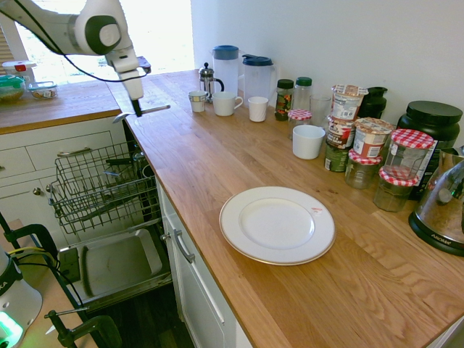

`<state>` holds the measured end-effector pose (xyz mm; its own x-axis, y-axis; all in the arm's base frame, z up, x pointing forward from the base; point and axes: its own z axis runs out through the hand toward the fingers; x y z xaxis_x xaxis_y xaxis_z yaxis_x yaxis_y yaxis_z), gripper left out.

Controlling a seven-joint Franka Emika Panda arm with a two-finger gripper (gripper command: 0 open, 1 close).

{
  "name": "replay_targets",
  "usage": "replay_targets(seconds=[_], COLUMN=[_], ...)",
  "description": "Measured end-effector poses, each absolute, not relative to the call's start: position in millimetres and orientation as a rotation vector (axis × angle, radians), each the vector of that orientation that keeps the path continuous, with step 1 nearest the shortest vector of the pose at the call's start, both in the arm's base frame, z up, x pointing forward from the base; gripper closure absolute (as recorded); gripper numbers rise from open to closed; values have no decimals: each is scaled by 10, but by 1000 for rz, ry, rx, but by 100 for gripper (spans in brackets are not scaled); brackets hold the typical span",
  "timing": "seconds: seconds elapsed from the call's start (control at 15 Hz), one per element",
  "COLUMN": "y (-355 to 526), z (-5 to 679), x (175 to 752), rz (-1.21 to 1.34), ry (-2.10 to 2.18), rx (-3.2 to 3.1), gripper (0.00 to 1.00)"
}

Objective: Put the spoon in the dishwasher

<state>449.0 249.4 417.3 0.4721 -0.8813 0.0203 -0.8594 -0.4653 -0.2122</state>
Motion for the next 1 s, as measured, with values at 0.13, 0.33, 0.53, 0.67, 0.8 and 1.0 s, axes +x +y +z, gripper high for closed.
replay_targets(seconds=[0.13,0.33,0.53,0.67,0.8,1.0], y=[2804,2970,3107,3183,3282,3296], z=[3855,3319,3061,2874,2725,2500], x=[3906,3270,3260,3401,3574,3770], rz=[-143,-61,-24,18,55,95], ry=[1454,1378,1336,1348,1356,1404], rx=[-2579,-2617,-2623,-2625,-2630,-2624], gripper=[100,100,100,100,100,100])
